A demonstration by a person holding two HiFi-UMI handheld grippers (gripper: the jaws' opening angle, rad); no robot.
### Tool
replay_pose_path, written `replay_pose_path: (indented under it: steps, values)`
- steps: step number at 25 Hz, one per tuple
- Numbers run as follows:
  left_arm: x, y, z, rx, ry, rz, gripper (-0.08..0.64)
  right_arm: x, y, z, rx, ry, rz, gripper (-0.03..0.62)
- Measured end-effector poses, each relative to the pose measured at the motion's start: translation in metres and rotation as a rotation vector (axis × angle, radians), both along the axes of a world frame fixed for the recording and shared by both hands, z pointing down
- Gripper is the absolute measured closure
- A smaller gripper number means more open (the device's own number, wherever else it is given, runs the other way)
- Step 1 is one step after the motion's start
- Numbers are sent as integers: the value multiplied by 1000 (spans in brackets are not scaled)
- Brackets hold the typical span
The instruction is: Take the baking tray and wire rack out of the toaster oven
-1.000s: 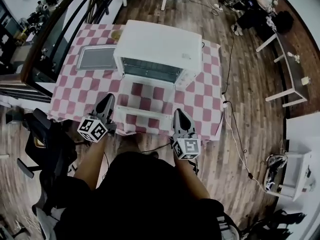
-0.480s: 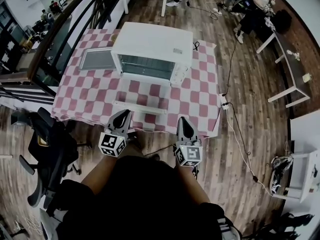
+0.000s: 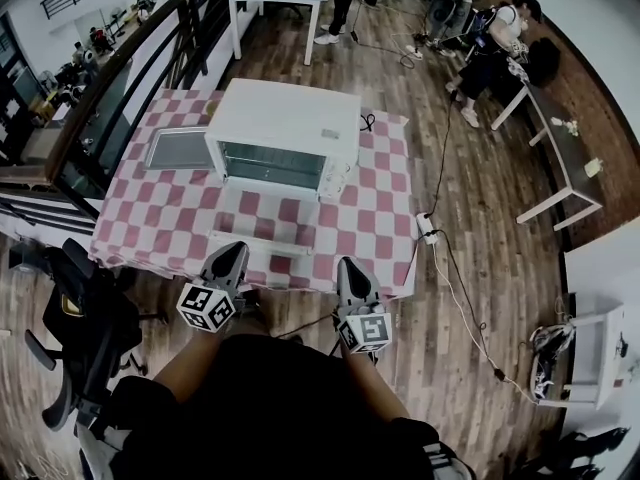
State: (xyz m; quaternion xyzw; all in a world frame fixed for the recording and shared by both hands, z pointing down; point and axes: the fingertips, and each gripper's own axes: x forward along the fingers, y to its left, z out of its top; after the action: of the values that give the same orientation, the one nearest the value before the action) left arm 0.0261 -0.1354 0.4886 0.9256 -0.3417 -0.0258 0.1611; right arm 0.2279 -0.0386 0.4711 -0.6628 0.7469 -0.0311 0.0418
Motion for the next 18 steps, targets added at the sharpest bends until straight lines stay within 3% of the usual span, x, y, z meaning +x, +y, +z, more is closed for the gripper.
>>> replay_pose_path:
  steps: [6,9,12,18]
  values:
    - [-6,-38,-13,-246,388,-45,507,11,-5,-4,-14,-17,22,589]
    - [-5,-63,8,-431,563,-71,485,17,-13,0,-15,-7,33,589]
    - [10,-93,23,-572,757,-33,434,25,-26,3,-34,-8,59,589]
    - [19,-170,61,-704,873,-30,359,37,-67,-10,-56,3,102,589]
